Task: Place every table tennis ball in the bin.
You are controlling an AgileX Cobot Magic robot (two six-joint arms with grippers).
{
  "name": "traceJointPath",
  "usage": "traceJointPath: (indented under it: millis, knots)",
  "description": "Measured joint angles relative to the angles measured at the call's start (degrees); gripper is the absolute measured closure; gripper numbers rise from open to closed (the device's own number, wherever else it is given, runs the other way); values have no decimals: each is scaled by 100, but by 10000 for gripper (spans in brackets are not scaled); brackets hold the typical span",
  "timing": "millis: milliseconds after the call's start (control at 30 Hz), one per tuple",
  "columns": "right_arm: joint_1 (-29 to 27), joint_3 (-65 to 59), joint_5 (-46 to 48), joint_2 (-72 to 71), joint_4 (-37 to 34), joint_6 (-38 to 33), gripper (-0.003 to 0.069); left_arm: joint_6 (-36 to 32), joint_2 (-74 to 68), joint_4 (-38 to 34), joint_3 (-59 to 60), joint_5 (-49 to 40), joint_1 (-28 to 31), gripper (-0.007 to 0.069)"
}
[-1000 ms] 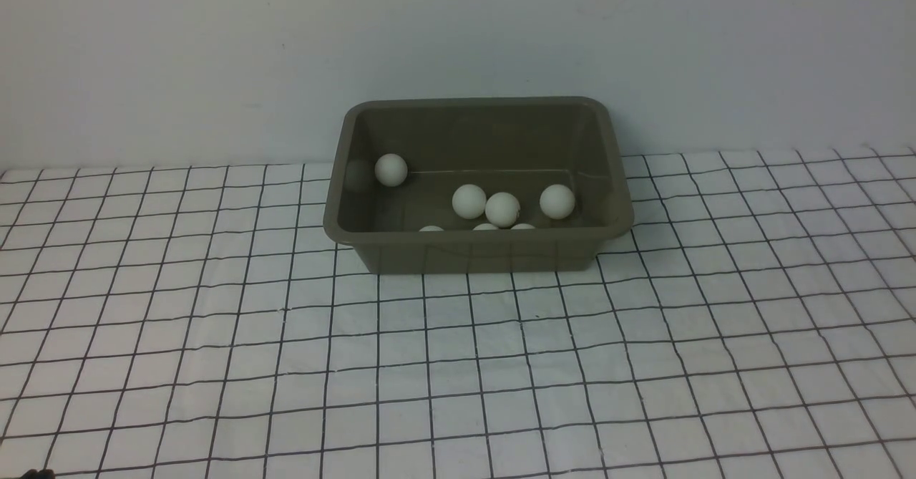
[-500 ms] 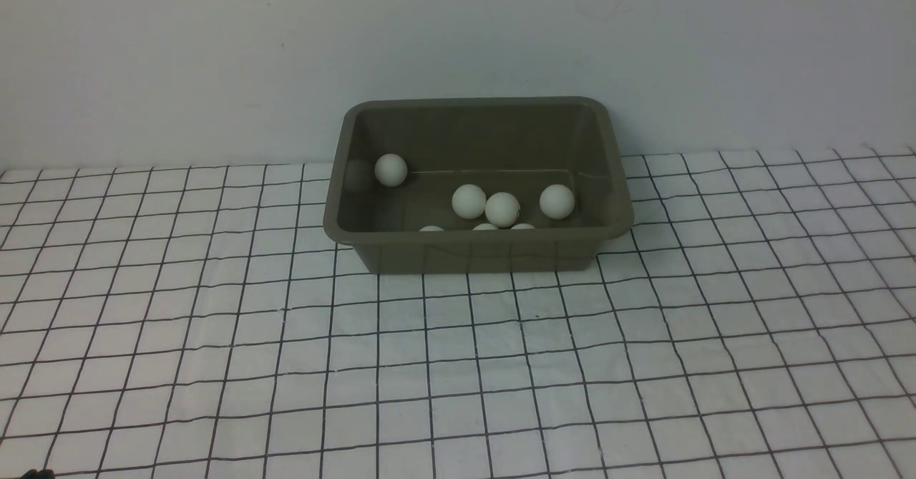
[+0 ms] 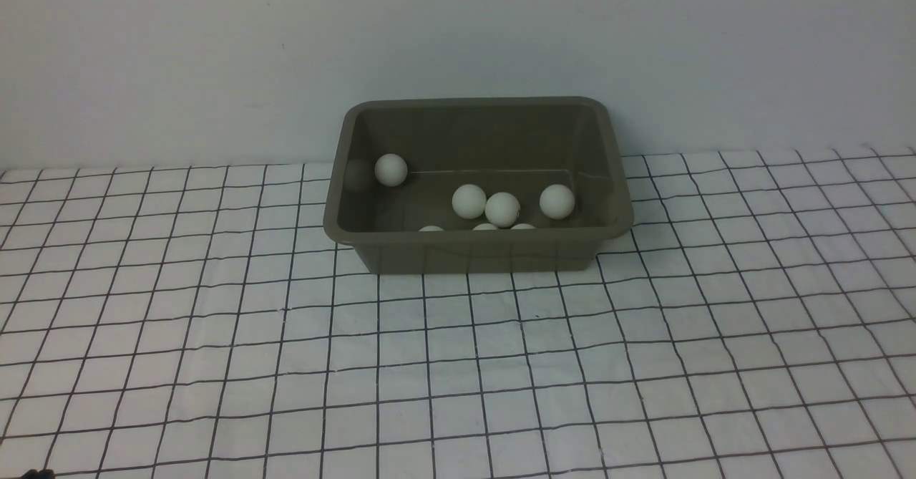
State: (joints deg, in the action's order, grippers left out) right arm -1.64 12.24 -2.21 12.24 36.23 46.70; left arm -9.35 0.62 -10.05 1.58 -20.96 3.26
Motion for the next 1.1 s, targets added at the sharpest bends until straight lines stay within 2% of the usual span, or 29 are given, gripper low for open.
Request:
traceJointPath:
  millis: [200,300,400,433,467,500,600,700,900,1100]
  knots:
    - [0,0,-17,0,0,0,676,0,0,0,0,0,0,629]
    - [0,0,114,0,-334,-295,676,0,0,0,0,0,0,629]
    - [0,0,744,-52,-1551,-1373,676,0,0,0,0,0,0,629]
    - [0,0,744,-62,-1635,-1466,676,0,0,0,0,0,0,629]
    - [0,0,1153,-154,-2253,-2352,676,0,0,0,0,0,0,629]
    - [0,0,1304,-200,-2585,-2754,676,0,0,0,0,0,0,629]
    - [0,0,1747,-337,-3187,-3952,676,0,0,0,0,0,0,629]
    - [0,0,2242,-548,-3499,-4670,676,0,0,0,0,0,0,629]
    - [0,-62,3166,-1103,-3623,-4807,676,0,0,0,0,0,0,629]
    - [0,-548,3227,-1298,-3623,-4801,676,0,0,0,0,0,0,629]
